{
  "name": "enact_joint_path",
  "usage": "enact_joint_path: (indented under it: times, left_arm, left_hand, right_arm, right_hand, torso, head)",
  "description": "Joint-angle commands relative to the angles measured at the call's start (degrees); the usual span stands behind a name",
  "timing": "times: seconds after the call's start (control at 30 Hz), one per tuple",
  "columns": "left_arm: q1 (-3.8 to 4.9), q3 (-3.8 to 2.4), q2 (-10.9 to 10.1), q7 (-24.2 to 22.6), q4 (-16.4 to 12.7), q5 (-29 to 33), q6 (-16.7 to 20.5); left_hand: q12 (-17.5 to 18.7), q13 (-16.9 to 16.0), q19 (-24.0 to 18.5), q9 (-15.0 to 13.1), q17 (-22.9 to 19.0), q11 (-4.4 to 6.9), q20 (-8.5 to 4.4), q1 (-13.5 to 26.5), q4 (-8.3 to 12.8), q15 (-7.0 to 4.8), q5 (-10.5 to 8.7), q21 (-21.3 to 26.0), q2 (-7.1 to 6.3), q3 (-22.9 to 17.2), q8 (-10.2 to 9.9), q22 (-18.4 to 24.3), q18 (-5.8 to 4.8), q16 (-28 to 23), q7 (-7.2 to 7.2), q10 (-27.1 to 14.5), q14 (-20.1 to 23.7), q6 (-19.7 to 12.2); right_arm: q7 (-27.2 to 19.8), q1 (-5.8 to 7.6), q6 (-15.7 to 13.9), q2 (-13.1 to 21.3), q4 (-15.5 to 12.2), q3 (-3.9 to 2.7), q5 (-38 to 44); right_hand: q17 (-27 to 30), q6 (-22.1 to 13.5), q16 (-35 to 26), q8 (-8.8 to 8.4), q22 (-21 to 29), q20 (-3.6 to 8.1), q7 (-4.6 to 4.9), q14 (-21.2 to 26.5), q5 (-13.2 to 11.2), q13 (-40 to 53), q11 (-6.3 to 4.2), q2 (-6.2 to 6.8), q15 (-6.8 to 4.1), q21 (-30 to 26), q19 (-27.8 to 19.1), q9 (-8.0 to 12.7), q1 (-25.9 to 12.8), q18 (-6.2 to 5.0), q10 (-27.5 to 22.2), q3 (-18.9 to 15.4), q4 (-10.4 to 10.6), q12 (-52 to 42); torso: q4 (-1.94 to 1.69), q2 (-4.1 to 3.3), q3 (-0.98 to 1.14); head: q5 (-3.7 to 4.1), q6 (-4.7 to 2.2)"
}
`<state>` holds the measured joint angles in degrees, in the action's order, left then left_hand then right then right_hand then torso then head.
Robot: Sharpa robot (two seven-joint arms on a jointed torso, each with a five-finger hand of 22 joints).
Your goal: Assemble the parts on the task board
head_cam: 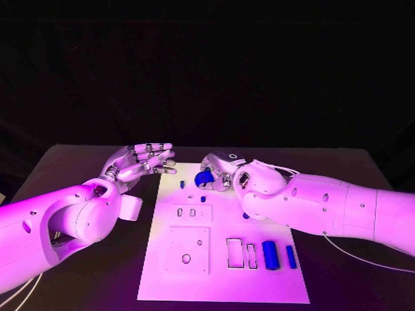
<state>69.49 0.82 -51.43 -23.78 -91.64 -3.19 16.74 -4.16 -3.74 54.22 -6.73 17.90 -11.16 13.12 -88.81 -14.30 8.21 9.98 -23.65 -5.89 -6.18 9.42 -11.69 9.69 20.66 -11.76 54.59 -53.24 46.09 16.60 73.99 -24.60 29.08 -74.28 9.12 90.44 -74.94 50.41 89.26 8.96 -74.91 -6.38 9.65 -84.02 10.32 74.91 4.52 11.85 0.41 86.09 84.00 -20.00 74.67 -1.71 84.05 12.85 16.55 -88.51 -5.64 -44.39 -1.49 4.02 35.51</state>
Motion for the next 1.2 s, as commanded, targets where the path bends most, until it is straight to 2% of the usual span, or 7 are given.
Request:
enact_joint_path:
  times: [0.03, 0.07, 0.17, 0.43, 0.7, 0.97, 1.2]
  left_arm:
    - [0.06, -0.04, 0.0, -0.13, -0.16, 0.06, -0.88]
    - [0.06, -0.04, -0.02, -0.1, -0.17, 0.04, -0.87]
    - [0.06, -0.04, -0.07, -0.03, -0.17, 0.0, -0.84]
    - [0.06, -0.04, -0.11, 0.19, -0.15, -0.03, -0.88]
    - [0.06, -0.04, -0.18, 0.21, -0.09, -0.04, -0.79]
    - [0.06, -0.04, -0.24, 0.2, -0.09, -0.1, -0.72]
    - [0.06, -0.04, -0.38, 0.2, -0.09, -0.14, -0.72]
  left_hand:
    - [0.22, -0.01, -0.35, -0.09, 0.08, 0.02, -0.01, -0.38, -0.06, -0.16, -0.04, -0.14, 0.41, -0.27, 0.19, -0.07, 0.52, 0.36, -2.33, 0.18, 0.33, 0.02]
    - [0.22, -0.01, -0.37, -0.09, 0.1, 0.02, -0.01, -0.39, -0.05, -0.16, -0.05, -0.16, 0.41, -0.29, 0.19, -0.09, 0.52, 0.37, -2.33, 0.18, 0.35, 0.02]
    - [0.23, -0.01, -0.38, -0.09, 0.11, 0.02, -0.01, -0.41, -0.03, -0.16, -0.04, -0.18, 0.41, -0.31, 0.19, -0.1, 0.52, 0.38, -2.33, 0.17, 0.36, 0.01]
    - [0.24, -0.01, -0.42, -0.09, 0.14, 0.02, -0.01, -0.47, 0.02, -0.16, -0.03, -0.21, 0.41, -0.36, 0.19, -0.12, 0.52, 0.39, -2.34, 0.15, 0.39, -0.01]
    - [0.25, 0.0, -0.46, -0.08, 0.17, 0.01, -0.01, -0.52, 0.07, -0.16, -0.02, -0.25, 0.41, -0.4, 0.18, -0.14, 0.52, 0.4, -2.35, 0.11, 0.43, -0.04]
    - [0.28, 0.01, -0.54, -0.07, 0.22, -0.01, -0.01, -0.57, 0.13, -0.14, -0.01, -0.31, 0.4, -0.47, 0.16, -0.18, 0.51, 0.41, -2.36, 0.06, 0.5, -0.09]
    - [0.28, 0.01, -0.54, -0.07, 0.22, -0.01, -0.01, -0.57, 0.13, -0.14, -0.01, -0.31, 0.4, -0.47, 0.16, -0.18, 0.51, 0.41, -2.36, 0.06, 0.5, -0.09]
  right_arm:
    - [-1.18, -0.02, 3.0, 0.24, -0.14, 0.01, -1.44]
    - [-1.26, -0.02, 3.17, 0.32, -0.15, 0.01, -1.65]
    - [-1.37, -0.02, 3.45, 0.48, -0.1, 0.01, -2.12]
    - [-1.4, -0.02, 4.22, 0.88, 0.04, 0.01, -2.91]
    - [-0.68, -0.04, 4.35, 1.38, 0.17, 0.02, -2.96]
    - [-1.14, -0.04, 4.11, 2.1, -0.48, 0.02, -2.83]
    - [-2.31, -0.03, -0.47, 6.18, -4.61, -0.41, -3.19]
  right_hand:
    - [-12.87, 0.63, 0.22, -0.28, -11.36, -0.43, -0.01, -5.5, 0.05, 13.11, 0.39, -0.74, 0.37, -0.12, 3.12, 0.0, -1.39, 0.46, 4.33, -1.58, 0.23, 0.05]
    - [-13.04, 0.79, 0.26, -0.48, -11.58, -0.45, -0.04, -5.53, 0.08, 13.35, 0.4, -2.07, 0.35, 0.09, 3.29, 0.03, -4.0, 0.53, 4.53, -2.65, 0.28, -0.13]
    - [-13.14, 1.41, 0.29, -0.43, -11.7, -0.41, -0.15, -5.56, 0.08, 13.54, 0.3, -3.41, 0.31, 0.19, 3.38, -0.03, -5.3, 0.56, 4.69, -2.7, 0.23, -0.28]
    - [-13.34, 2.52, 0.34, -0.18, -12.05, -0.25, -0.51, -5.6, 0.03, 13.98, 0.0, -4.78, 0.09, 0.54, 3.65, -0.19, -5.98, 0.67, 5.05, -2.14, 0.15, -0.61]
    - [-13.43, 2.9, 0.36, -0.05, -12.18, -0.17, -0.65, -5.62, 0.01, 14.02, -0.13, -4.99, -0.02, 0.67, 3.75, -0.25, -6.06, 0.71, 5.08, -1.98, 0.1, -0.64]
    - [-13.56, 2.85, 0.39, -0.2, -12.4, -0.07, -0.7, -5.65, -0.02, 14.18, -0.2, -4.34, -0.11, 0.91, 3.92, -0.21, -5.64, 0.78, 5.22, -2.0, -0.14, -0.77]
    - [-13.55, 2.92, 0.39, -0.24, -12.52, -0.01, -0.74, -5.65, 0.02, 14.23, -0.24, -4.15, -0.15, 1.03, 4.01, -0.2, -5.19, 0.82, 5.26, -1.86, -0.23, -0.8]
  torso:
    - [0.05, 0.01, 0.04]
    - [0.08, -0.01, 0.05]
    - [0.13, -0.03, 0.06]
    - [0.04, -0.01, 0.06]
    - [0.08, -0.02, 0.07]
    - [0.06, -0.04, 0.07]
    - [0.03, -0.02, 0.08]
  head:
    - [-0.22, -0.18]
    - [-0.21, -0.19]
    - [-0.1, -0.12]
    - [0.17, 0.06]
    - [0.11, 0.07]
    - [0.13, 0.05]
    - [0.1, 0.03]
